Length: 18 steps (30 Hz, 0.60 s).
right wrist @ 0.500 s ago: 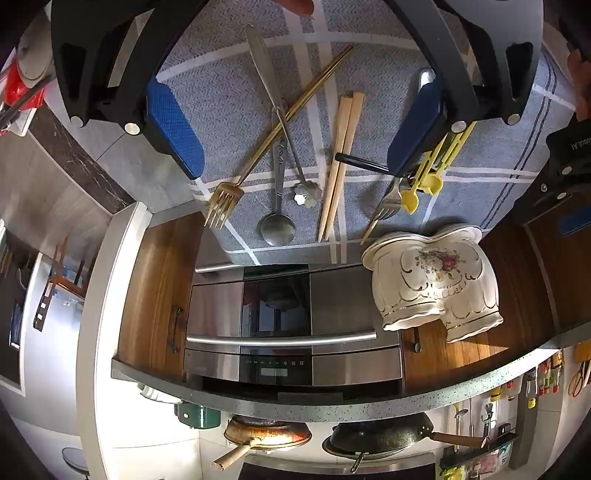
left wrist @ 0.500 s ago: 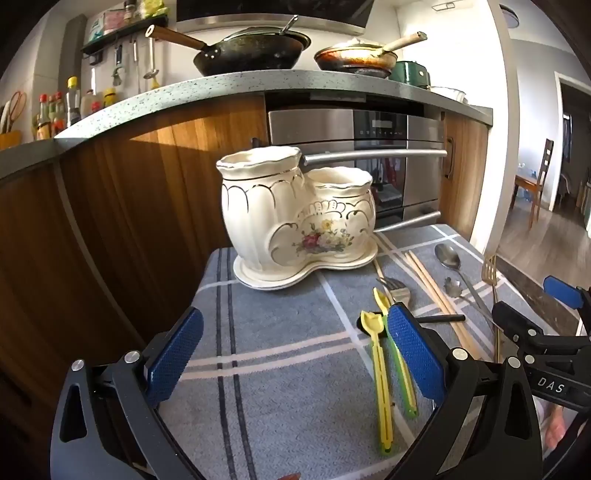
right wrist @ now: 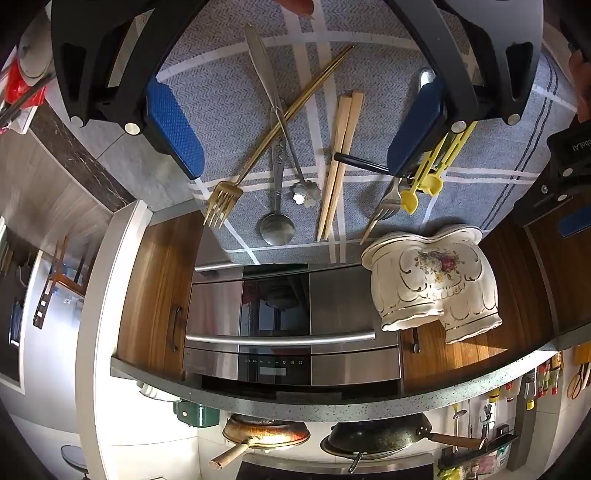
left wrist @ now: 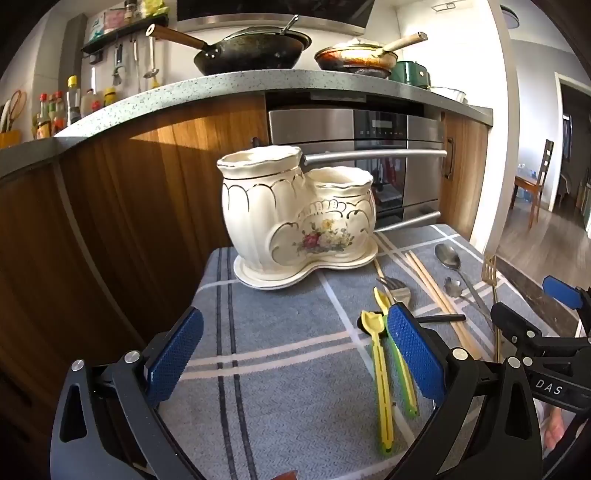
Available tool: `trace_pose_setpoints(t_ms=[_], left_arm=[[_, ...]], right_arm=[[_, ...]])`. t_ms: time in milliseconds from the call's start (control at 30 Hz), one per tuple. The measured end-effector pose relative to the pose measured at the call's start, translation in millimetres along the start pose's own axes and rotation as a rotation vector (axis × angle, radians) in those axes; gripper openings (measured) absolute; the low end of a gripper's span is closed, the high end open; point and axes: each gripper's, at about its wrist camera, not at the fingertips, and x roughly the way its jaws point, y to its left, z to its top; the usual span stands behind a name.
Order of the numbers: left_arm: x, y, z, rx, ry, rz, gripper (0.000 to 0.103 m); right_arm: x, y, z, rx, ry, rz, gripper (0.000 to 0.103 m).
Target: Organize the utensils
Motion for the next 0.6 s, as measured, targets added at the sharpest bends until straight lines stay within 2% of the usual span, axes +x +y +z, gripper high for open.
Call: trace_pose_setpoints(t_ms=[600], left_arm=[[8.0, 7.4, -2.2, -0.002, 0.005, -0.006, 0.099]], right_arm=[[1.4, 0.1, -0.3, 0.0, 0.005, -0.004, 0.098]])
